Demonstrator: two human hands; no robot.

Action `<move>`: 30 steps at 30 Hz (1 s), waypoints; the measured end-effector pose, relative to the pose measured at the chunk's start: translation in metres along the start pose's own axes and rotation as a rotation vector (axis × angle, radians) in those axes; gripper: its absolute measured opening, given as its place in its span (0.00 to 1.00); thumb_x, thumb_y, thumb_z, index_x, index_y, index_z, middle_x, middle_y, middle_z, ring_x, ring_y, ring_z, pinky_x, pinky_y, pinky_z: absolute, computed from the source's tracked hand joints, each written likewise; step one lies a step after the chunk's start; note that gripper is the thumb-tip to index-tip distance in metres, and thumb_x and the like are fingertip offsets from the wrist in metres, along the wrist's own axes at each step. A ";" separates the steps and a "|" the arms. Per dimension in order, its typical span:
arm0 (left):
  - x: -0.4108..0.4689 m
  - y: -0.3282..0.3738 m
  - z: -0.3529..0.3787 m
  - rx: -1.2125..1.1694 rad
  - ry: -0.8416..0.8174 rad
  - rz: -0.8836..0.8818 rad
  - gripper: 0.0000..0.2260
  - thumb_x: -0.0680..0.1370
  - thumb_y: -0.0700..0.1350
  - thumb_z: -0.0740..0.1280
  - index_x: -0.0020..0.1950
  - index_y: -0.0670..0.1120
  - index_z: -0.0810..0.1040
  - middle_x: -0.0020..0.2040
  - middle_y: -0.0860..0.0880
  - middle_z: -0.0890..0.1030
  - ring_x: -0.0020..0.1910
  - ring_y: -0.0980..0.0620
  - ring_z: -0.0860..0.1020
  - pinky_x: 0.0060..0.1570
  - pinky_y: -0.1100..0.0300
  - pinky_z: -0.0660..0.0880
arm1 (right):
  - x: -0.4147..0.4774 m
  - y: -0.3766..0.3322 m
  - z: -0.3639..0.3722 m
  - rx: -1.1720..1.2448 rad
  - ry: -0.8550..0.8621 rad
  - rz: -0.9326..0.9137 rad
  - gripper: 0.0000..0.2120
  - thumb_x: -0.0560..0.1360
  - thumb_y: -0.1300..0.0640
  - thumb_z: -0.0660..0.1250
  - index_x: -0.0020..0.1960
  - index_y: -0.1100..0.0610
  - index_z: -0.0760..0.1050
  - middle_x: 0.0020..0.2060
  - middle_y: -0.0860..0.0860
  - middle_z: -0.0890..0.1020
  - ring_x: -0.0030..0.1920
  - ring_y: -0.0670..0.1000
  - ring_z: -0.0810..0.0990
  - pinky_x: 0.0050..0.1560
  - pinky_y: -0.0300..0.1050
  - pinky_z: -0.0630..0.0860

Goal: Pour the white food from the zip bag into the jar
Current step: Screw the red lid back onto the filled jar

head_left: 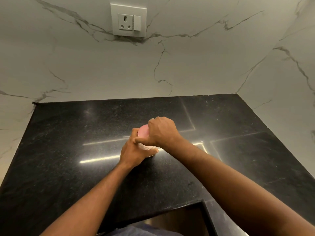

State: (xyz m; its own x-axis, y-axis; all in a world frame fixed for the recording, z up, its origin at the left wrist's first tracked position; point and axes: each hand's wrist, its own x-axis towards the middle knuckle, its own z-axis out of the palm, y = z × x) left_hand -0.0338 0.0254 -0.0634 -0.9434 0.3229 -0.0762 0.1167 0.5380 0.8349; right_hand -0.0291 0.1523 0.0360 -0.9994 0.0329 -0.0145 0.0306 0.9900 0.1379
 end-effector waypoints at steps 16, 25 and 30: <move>-0.004 0.000 0.005 0.051 0.092 -0.023 0.43 0.57 0.72 0.78 0.66 0.64 0.63 0.55 0.58 0.82 0.50 0.51 0.82 0.48 0.51 0.80 | 0.019 0.004 -0.005 0.193 -0.159 -0.171 0.33 0.64 0.36 0.77 0.64 0.52 0.81 0.49 0.50 0.86 0.43 0.51 0.82 0.39 0.42 0.76; -0.005 -0.001 0.001 0.069 0.063 0.004 0.44 0.57 0.71 0.79 0.66 0.62 0.64 0.53 0.60 0.81 0.51 0.53 0.82 0.48 0.49 0.82 | 0.005 0.006 0.009 0.037 -0.010 -0.061 0.37 0.74 0.22 0.54 0.43 0.57 0.77 0.39 0.54 0.80 0.39 0.56 0.80 0.34 0.43 0.68; -0.007 -0.002 0.002 0.073 0.066 -0.018 0.49 0.56 0.71 0.80 0.71 0.62 0.61 0.61 0.57 0.79 0.58 0.51 0.81 0.57 0.49 0.81 | 0.002 0.017 -0.005 0.181 -0.281 -0.348 0.42 0.68 0.46 0.76 0.79 0.41 0.63 0.69 0.52 0.73 0.60 0.54 0.79 0.49 0.44 0.75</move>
State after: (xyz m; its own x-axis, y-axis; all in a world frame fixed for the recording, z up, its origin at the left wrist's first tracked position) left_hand -0.0271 0.0239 -0.0657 -0.9638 0.2614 -0.0529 0.1191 0.5992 0.7917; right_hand -0.0308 0.1683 0.0432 -0.9079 -0.2935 -0.2994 -0.2771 0.9560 -0.0968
